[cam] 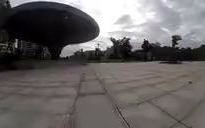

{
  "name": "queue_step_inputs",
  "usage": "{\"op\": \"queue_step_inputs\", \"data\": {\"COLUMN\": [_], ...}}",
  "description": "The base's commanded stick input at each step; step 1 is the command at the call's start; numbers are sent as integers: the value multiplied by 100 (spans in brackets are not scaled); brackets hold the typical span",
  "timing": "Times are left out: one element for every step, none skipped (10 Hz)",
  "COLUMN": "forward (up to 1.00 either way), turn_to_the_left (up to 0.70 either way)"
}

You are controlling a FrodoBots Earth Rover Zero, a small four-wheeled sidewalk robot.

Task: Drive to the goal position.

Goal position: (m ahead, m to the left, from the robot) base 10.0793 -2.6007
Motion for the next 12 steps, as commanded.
{"op": "queue_step_inputs", "data": {"forward": [85,85,85,85,85,85,85,85,85,85,85,85], "turn_to_the_left": [0,0,0,0,0,0,0,0,0,0,0,0]}}
